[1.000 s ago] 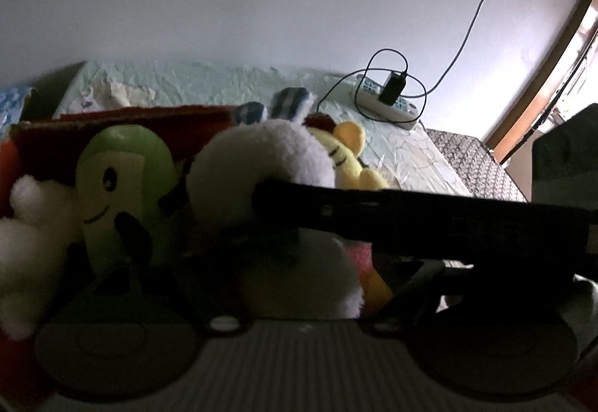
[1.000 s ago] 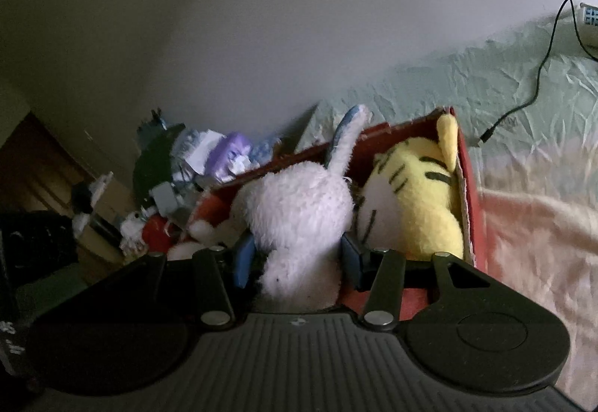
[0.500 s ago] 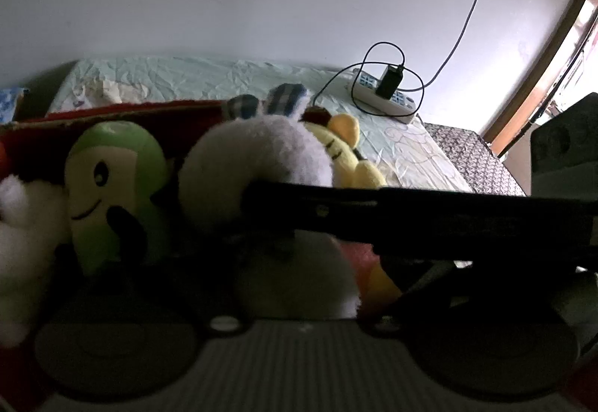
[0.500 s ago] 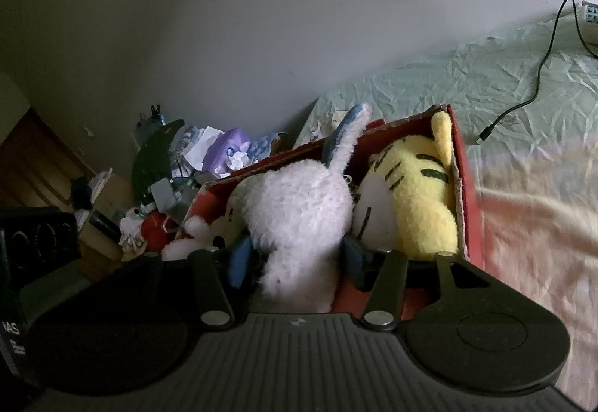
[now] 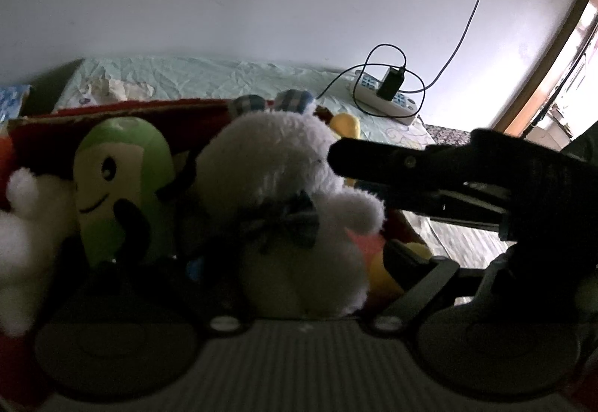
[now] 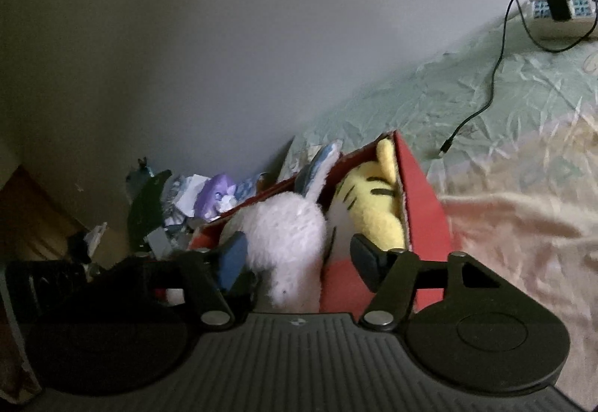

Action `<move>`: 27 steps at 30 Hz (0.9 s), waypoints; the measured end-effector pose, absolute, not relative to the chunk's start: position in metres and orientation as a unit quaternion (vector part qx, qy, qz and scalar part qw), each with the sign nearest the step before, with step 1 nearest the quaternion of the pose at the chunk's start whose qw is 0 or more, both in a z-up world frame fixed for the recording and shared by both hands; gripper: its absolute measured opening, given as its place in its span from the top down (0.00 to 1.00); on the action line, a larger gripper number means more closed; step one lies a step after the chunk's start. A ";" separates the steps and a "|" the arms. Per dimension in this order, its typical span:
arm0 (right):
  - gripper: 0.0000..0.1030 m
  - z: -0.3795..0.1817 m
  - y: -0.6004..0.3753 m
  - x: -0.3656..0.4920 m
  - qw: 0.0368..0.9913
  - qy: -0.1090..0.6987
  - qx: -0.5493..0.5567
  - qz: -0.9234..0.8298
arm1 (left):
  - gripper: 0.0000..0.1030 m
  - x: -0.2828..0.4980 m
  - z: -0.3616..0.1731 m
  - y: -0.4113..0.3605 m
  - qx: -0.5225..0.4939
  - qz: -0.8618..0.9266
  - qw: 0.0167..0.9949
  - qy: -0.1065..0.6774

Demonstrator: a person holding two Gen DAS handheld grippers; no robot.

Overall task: Organize objects
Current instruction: 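Lower the white bunny into the red box with the right gripper, then open the right gripper to release the bunny inside the box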

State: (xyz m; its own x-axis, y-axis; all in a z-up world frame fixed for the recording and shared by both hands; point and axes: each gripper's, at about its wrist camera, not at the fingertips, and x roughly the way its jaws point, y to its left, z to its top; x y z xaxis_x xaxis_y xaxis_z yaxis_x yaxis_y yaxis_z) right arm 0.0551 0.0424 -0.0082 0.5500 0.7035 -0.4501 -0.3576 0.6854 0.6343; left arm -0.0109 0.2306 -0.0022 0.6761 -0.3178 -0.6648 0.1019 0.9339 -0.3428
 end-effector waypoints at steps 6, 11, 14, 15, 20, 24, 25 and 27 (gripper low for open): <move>0.47 -0.012 0.052 0.052 0.858 0.359 0.211 0.302 | 0.08 -0.006 -0.003 0.226 -0.129 -0.105 0.906 0.389; 0.48 -0.017 0.049 0.054 0.855 0.365 0.221 0.295 | 0.08 -0.003 -0.005 0.224 -0.124 -0.095 0.908 0.388; 0.48 -0.018 0.051 0.052 0.857 0.364 0.215 0.295 | 0.08 0.000 -0.005 0.220 -0.117 -0.090 0.909 0.389; 0.48 -0.018 0.052 0.052 0.858 0.364 0.213 0.294 | 0.08 0.001 -0.005 0.219 -0.114 -0.088 0.909 0.390; 0.48 -0.021 0.049 0.054 0.853 0.370 0.223 0.295 | 0.07 0.005 -0.006 0.213 -0.104 -0.077 0.908 0.398; 0.48 -0.020 0.050 0.053 0.855 0.370 0.214 0.295 | 0.04 0.009 -0.008 0.207 -0.089 -0.060 0.908 0.406; 0.48 -0.020 0.051 0.052 0.855 0.369 0.212 0.295 | 0.03 0.010 -0.009 0.205 -0.082 -0.054 0.909 0.406; 0.48 -0.020 0.050 0.052 0.856 0.369 0.210 0.295 | 0.02 0.012 -0.009 0.202 -0.073 -0.051 0.909 0.408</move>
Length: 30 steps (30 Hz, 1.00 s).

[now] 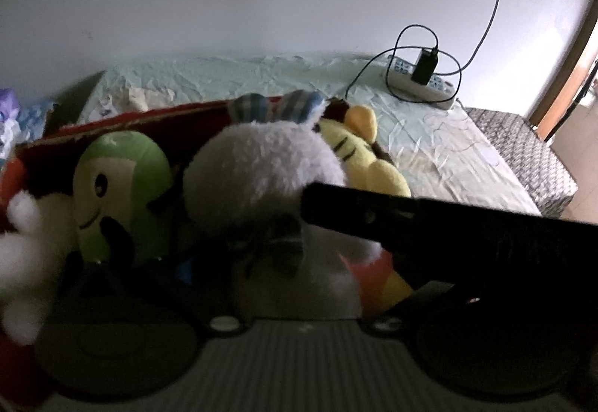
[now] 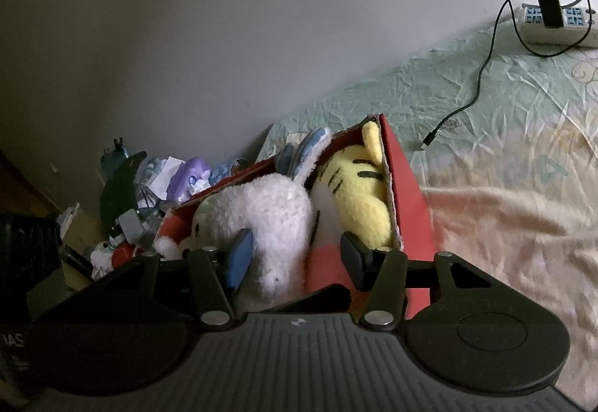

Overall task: Organize objects
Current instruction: 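Open the right gripper to release the bunny inside the box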

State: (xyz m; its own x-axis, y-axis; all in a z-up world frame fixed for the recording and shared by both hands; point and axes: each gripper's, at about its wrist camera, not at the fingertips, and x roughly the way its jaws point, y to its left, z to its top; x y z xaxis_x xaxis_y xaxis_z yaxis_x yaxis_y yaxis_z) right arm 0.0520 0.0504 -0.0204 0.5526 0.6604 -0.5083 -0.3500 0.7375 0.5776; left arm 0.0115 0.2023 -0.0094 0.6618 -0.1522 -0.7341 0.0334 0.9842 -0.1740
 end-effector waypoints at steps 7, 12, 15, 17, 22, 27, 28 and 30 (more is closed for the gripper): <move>0.48 -0.020 0.052 0.051 0.858 0.368 0.205 0.295 | 0.02 0.014 -0.009 0.200 -0.067 -0.047 0.907 0.414; 0.47 -0.020 0.051 0.051 0.858 0.368 0.206 0.295 | 0.02 0.015 -0.010 0.199 -0.063 -0.045 0.906 0.416; 0.47 -0.020 0.051 0.051 0.857 0.369 0.206 0.295 | 0.02 0.014 -0.010 0.198 -0.060 -0.044 0.906 0.417; 0.47 -0.020 0.051 0.051 0.856 0.371 0.207 0.296 | 0.02 0.014 -0.010 0.197 -0.056 -0.046 0.906 0.416; 0.47 -0.019 0.052 0.050 0.854 0.380 0.196 0.297 | 0.02 0.010 -0.008 0.200 -0.060 -0.048 0.907 0.414; 0.47 -0.018 0.049 0.048 0.852 0.384 0.201 0.294 | 0.02 0.005 -0.004 0.204 -0.066 -0.037 0.906 0.416; 0.47 -0.018 0.048 0.047 0.850 0.385 0.205 0.294 | 0.02 0.004 -0.004 0.206 -0.068 -0.032 0.905 0.418; 0.47 -0.017 0.044 0.045 0.848 0.385 0.215 0.294 | 0.02 0.002 -0.006 0.210 -0.076 -0.025 0.902 0.425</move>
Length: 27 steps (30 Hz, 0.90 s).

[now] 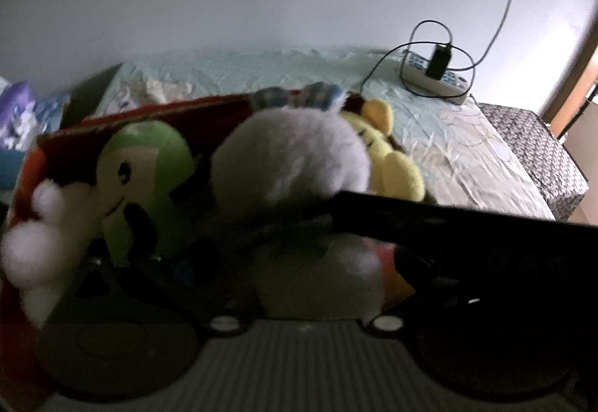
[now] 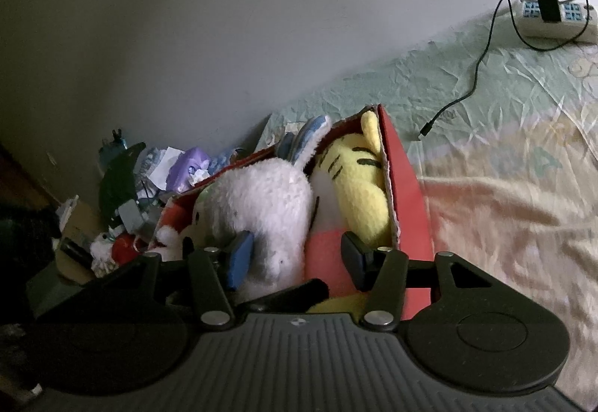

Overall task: Organize objects
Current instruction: 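Open the right gripper to release the bunny inside the box, then withdraw the right gripper up and away from the red box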

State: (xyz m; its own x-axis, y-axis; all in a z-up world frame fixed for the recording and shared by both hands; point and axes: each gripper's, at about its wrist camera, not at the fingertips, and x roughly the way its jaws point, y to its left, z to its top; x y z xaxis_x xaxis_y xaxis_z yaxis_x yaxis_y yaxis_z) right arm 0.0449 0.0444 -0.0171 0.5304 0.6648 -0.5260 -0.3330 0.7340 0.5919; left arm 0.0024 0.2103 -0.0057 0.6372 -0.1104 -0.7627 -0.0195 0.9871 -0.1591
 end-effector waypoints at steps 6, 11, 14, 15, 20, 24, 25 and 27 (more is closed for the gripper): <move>0.43 -0.012 0.037 0.037 0.847 0.379 0.227 0.295 | 0.02 -0.005 -0.004 0.221 -0.103 -0.014 0.896 0.433; 0.41 -0.008 0.032 0.030 0.848 0.376 0.229 0.294 | 0.02 -0.014 0.002 0.218 -0.092 -0.002 0.901 0.423; 0.40 -0.007 0.028 0.026 0.850 0.373 0.227 0.294 | 0.02 -0.020 0.006 0.218 -0.089 0.007 0.904 0.419; 0.40 -0.006 0.028 0.025 0.850 0.372 0.228 0.295 | 0.02 -0.021 0.007 0.218 -0.089 0.009 0.904 0.418; 0.40 -0.004 0.023 0.018 0.851 0.367 0.226 0.299 | 0.02 -0.030 0.012 0.215 -0.085 0.025 0.905 0.416; 0.39 0.000 0.017 0.012 0.852 0.361 0.226 0.305 | 0.02 -0.038 0.018 0.208 -0.078 0.037 0.908 0.410; 0.39 0.002 0.016 0.011 0.852 0.359 0.226 0.306 | 0.02 -0.040 0.020 0.206 -0.076 0.039 0.909 0.407; 0.39 0.006 0.012 0.008 0.855 0.353 0.222 0.309 | 0.02 -0.044 0.026 0.199 -0.070 0.042 0.913 0.399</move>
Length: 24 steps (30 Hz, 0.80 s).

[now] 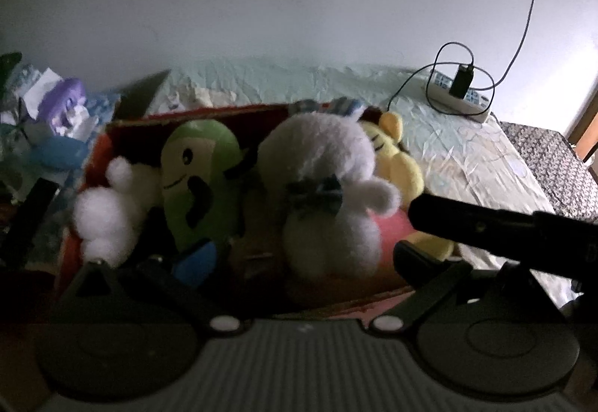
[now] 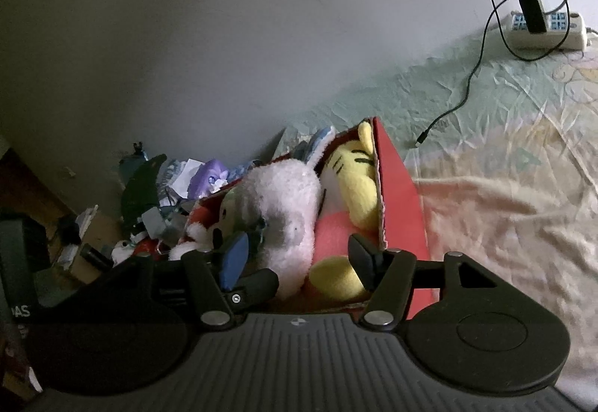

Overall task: Organize objects
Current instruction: 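Withdraw the right gripper up and away from the red box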

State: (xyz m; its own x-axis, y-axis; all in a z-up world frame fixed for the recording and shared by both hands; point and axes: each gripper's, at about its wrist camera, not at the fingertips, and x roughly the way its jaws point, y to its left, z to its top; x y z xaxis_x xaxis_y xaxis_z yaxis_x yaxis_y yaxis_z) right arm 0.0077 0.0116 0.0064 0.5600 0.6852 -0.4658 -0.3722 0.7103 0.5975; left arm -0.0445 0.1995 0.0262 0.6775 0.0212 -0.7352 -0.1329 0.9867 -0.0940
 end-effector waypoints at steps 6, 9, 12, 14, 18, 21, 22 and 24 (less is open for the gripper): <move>0.39 0.018 -0.003 -0.001 0.868 0.338 0.206 0.300 | 0.02 -0.051 0.039 0.177 -0.052 0.047 0.917 0.391; 0.39 0.020 -0.012 -0.004 0.876 0.338 0.195 0.283 | 0.02 -0.053 0.041 0.168 -0.051 0.045 0.915 0.397; 0.39 0.018 -0.021 -0.006 0.883 0.343 0.185 0.263 | 0.02 -0.052 0.043 0.158 -0.047 0.044 0.913 0.403; 0.39 0.015 -0.028 -0.007 0.885 0.349 0.181 0.249 | 0.02 -0.052 0.043 0.151 -0.044 0.044 0.911 0.408; 0.39 0.010 -0.043 -0.007 0.888 0.359 0.177 0.227 | 0.02 -0.051 0.042 0.135 -0.042 0.039 0.906 0.419; 0.39 0.006 -0.052 -0.008 0.890 0.366 0.171 0.209 | 0.02 -0.051 0.040 0.123 -0.037 0.036 0.903 0.426; 0.39 0.005 -0.055 -0.009 0.891 0.368 0.170 0.204 | 0.02 -0.051 0.039 0.120 -0.036 0.034 0.902 0.428; 0.39 0.004 -0.060 -0.009 0.893 0.373 0.163 0.192 | 0.02 -0.050 0.037 0.111 -0.032 0.032 0.900 0.433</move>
State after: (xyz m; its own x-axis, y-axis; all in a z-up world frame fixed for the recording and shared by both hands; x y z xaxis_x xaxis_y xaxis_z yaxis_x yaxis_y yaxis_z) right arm -0.0088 -0.0602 0.0038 0.6478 0.4644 -0.6038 -0.2206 0.8731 0.4349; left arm -0.0503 0.1115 0.0368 0.6227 0.0296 -0.7819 -0.0858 0.9958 -0.0306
